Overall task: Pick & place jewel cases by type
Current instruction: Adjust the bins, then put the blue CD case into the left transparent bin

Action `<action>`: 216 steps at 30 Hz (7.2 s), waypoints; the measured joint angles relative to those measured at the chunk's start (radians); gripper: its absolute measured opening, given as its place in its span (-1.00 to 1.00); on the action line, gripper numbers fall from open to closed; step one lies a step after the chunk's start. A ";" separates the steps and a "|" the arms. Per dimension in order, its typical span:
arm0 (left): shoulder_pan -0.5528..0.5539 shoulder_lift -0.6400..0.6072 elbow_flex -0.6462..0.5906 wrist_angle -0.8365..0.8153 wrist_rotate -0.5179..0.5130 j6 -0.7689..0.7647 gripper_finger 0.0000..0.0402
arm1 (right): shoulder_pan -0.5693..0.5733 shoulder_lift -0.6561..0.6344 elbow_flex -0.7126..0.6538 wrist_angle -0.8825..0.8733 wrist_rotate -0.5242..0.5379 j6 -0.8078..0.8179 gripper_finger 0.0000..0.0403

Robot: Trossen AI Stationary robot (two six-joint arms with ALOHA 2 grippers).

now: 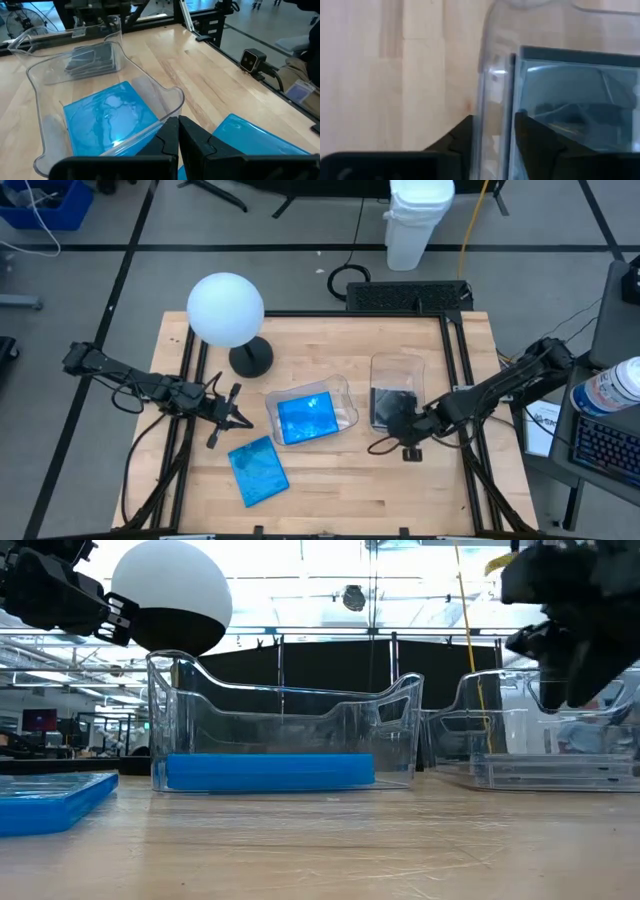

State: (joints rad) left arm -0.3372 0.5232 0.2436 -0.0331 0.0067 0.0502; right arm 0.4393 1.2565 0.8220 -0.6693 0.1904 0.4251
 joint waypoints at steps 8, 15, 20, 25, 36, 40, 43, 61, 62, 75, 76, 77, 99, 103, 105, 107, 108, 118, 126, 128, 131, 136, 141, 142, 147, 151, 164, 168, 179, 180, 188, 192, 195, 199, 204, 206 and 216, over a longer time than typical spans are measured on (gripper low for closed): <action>0.000 0.000 0.000 0.003 -0.001 0.046 -0.90 | 0.038 -0.157 0.001 0.141 0.141 -0.054 -0.17; -0.071 0.068 0.048 0.005 -0.092 0.183 -0.91 | 0.157 -0.196 0.002 0.523 0.209 -0.330 -0.68; -0.147 0.236 0.211 -0.079 -0.184 0.308 -0.91 | 0.198 -0.117 -0.037 0.805 0.244 -0.426 -0.93; -0.205 0.465 0.420 -0.345 -0.403 0.466 -0.91 | 0.243 0.023 -0.104 1.173 0.255 -0.635 -0.97; -0.196 0.715 0.764 -0.560 -0.169 0.411 -0.45 | 0.260 0.121 -0.115 1.330 0.255 -0.668 -0.97; -0.192 0.753 0.830 -0.690 -0.185 0.474 -0.02 | 0.275 0.120 -0.115 1.324 0.254 -0.664 -0.97; -0.188 0.782 0.833 -0.750 -0.272 0.557 0.24 | 0.282 0.120 -0.126 1.324 0.255 -0.629 -0.97; 0.045 0.993 0.830 -0.817 -0.112 0.787 -0.17 | 0.283 0.120 -0.171 1.352 0.255 -0.700 -0.97; 0.054 0.995 0.830 -0.828 -0.099 0.788 -0.21 | 0.283 0.120 -0.171 1.345 0.255 -0.701 -0.97; 0.077 0.996 0.830 -0.831 -0.069 0.739 -0.95 | 0.283 0.120 -0.171 1.323 0.255 -0.700 -0.97; 0.075 0.996 0.830 -0.832 -0.072 0.711 -0.94 | 0.283 0.120 -0.171 1.323 0.255 -0.700 -0.97; 0.072 0.996 0.830 -0.833 -0.082 0.678 -0.92 | 0.283 0.120 -0.171 1.323 0.255 -0.700 -0.97; 0.054 0.996 0.830 -0.502 0.024 -0.005 -0.93 | 0.283 0.120 -0.171 1.329 0.254 -0.725 -0.97; 0.043 0.997 0.830 -0.469 0.008 -0.142 -0.93 | 0.283 0.120 -0.171 1.338 0.254 -0.729 -0.97; 0.039 1.016 0.830 -0.429 0.000 -0.202 -0.96 | 0.283 0.120 -0.171 1.339 0.254 -0.732 -0.97; 0.031 1.040 0.830 -0.410 0.001 -0.247 -0.95 | 0.283 0.120 -0.171 1.338 0.254 -0.735 -0.97; 0.028 1.060 0.830 -0.385 0.002 -0.261 -0.93 | 0.283 0.120 -0.171 1.338 0.254 -0.736 -0.97; 0.022 1.193 0.873 -0.282 0.017 -0.267 -0.92 | 0.282 0.120 -0.170 1.349 0.252 -0.745 -0.97; 0.046 1.208 0.951 -0.273 -0.063 -0.371 -0.96 | 0.283 0.120 -0.170 1.347 0.251 -0.747 -0.97; 0.054 1.218 0.953 -0.252 -0.062 -0.413 -0.92 | 0.283 0.120 -0.170 1.346 0.251 -0.746 -0.97; 0.066 1.221 0.951 -0.265 -0.062 -0.430 -0.91 | 0.283 0.120 -0.170 1.344 0.251 -0.739 -0.97; 0.078 1.246 0.951 -0.257 -0.069 -0.430 -0.95 | 0.283 0.120 -0.170 1.341 0.250 -0.735 -0.97; 0.091 1.281 0.954 -0.225 -0.040 -0.429 -0.89 | 0.283 0.120 -0.170 1.337 0.250 -0.736 -0.97; 0.095 1.285 0.955 -0.221 -0.030 -0.426 -0.90 | 0.283 0.120 -0.170 1.337 0.250 -0.736 -0.97; 0.097 1.287 0.955 -0.223 -0.010 -0.369 -0.94 | 0.283 0.120 -0.170 1.337 0.250 -0.749 -0.97; 0.090 1.277 0.953 -0.234 0.013 -0.297 -0.78 | 0.283 0.120 -0.170 1.337 0.250 -0.751 -0.97; 0.082 1.260 1.015 -0.355 0.039 -0.119 0.17 | 0.283 0.120 -0.171 1.352 0.250 -0.750 -0.97; 0.063 1.215 1.132 -0.614 0.037 -0.033 0.34 | 0.283 0.120 -0.171 1.361 0.250 -0.751 -0.97; -0.167 1.002 1.011 -0.899 0.072 -0.117 0.25 | 0.283 0.120 -0.171 1.349 0.250 -0.741 -0.97; -0.210 0.979 0.957 -0.820 0.071 -0.124 0.20 | 0.283 0.120 -0.171 1.349 0.250 -0.733 -0.97; -0.512 0.879 0.656 -0.379 -0.210 -0.317 -0.52 | 0.283 0.120 -0.171 1.362 0.250 -0.700 -0.97; -0.614 0.880 0.593 -0.304 -0.287 -0.389 -0.92 | 0.280 0.131 -0.171 1.409 0.251 -0.699 -0.97; -0.676 0.881 0.544 -0.252 -0.388 -0.391 -0.94 | 0.280 0.160 -0.171 1.453 0.251 -0.718 -0.97; -0.729 0.880 0.504 -0.154 -0.509 -0.332 -0.96 | 0.280 0.217 -0.171 1.574 0.251 -0.782 -0.97; -0.707 0.880 0.465 0.051 -0.407 -0.146 -0.97 | 0.280 0.245 -0.137 1.589 0.251 -0.777 -0.97; -0.687 0.873 0.465 0.050 -0.396 -0.106 -0.98 | 0.280 0.246 -0.094 1.518 0.255 -0.777 -0.97; -0.560 0.633 0.463 -0.128 -0.416 -0.030 -0.97 | 0.338 0.457 0.312 1.106 0.338 -0.864 -0.97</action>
State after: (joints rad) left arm -0.8970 1.1560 0.7071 -0.1608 -0.4091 0.0200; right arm 0.7776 1.7134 1.1335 0.4366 0.5285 -0.4385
